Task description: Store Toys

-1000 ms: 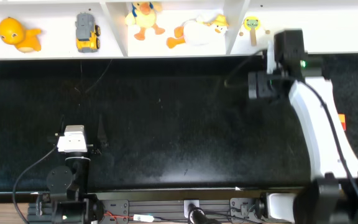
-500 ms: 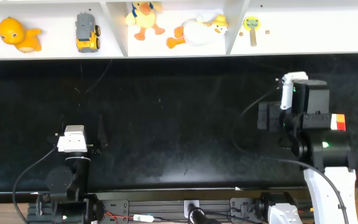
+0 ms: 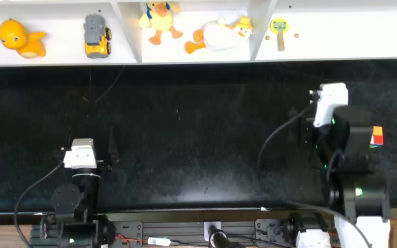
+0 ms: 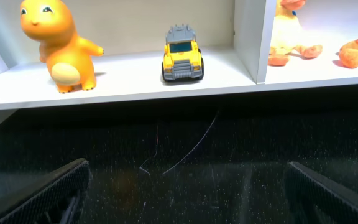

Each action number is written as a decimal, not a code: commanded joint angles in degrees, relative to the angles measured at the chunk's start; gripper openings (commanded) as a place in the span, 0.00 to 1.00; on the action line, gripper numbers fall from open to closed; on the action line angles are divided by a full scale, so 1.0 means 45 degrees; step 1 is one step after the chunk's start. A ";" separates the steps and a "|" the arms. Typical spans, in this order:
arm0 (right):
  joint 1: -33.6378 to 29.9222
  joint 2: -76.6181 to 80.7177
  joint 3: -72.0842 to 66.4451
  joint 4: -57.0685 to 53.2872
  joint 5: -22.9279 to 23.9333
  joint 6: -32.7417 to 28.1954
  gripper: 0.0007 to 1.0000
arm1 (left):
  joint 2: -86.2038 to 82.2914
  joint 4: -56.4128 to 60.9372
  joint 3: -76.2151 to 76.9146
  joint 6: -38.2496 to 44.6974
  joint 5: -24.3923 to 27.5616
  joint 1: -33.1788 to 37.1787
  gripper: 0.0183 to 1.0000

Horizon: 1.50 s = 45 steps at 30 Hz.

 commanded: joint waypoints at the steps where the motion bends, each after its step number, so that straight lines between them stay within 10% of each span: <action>1: -0.1297 -0.0923 -0.1719 0.1472 0.0107 -0.3118 1.00 | -0.0131 -0.0039 -0.0005 -0.0131 0.0121 -0.0049 1.00; 19: -0.9107 0.3594 -0.2793 0.4702 -0.3351 -0.7388 1.00 | -0.0131 -0.0039 -0.0005 -0.0131 0.0121 -0.0049 1.00; 45: -1.1540 0.7354 -0.3594 0.6999 -0.4886 -0.6518 0.94 | -0.0131 -0.0039 -0.0005 -0.0131 0.0121 -0.0049 1.00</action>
